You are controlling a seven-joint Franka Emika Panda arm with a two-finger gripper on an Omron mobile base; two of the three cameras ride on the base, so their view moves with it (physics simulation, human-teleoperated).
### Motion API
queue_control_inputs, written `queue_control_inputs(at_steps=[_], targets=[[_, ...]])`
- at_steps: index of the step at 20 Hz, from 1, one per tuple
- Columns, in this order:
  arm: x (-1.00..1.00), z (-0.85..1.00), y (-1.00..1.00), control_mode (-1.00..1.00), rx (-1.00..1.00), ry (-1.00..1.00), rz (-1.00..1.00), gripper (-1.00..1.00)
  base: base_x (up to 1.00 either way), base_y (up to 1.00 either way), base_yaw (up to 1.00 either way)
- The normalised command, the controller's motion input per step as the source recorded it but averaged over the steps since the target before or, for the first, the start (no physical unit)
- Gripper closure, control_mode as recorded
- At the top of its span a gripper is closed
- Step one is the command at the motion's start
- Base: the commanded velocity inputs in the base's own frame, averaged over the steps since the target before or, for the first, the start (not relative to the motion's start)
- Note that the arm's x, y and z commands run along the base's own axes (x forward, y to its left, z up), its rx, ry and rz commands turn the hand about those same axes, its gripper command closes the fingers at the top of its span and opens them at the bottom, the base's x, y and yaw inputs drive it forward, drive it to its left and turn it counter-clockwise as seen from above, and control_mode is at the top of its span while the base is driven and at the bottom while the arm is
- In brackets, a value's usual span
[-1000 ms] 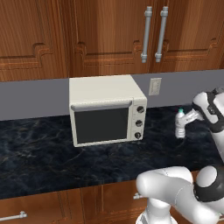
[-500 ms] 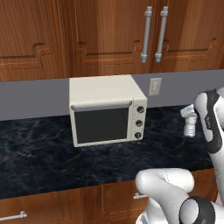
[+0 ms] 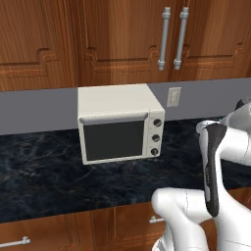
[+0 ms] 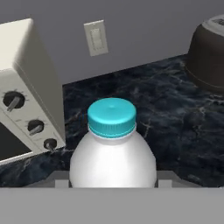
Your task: Take the bottled waters from the counter and place them in the freezer to freeze. Close the freezer door after placing the bottles.
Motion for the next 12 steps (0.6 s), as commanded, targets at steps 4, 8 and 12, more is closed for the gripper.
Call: queue_control_inputs(at_steps=[4, 8, 12], targets=[[-0.36, 0.72, 0.11, -1.00, -0.12, 0.00, -0.17, 1.00, 0.00, 0.00, 0.00], [-0.41, 0.46, 0.02, -1.00, -0.11, 0.00, -0.01, 1.00, 0.00, 0.00, 0.00], [-0.61, 0.14, 0.12, -1.00, -0.05, -0.03, 0.00, 1.00, 0.00, 0.00, 0.00]])
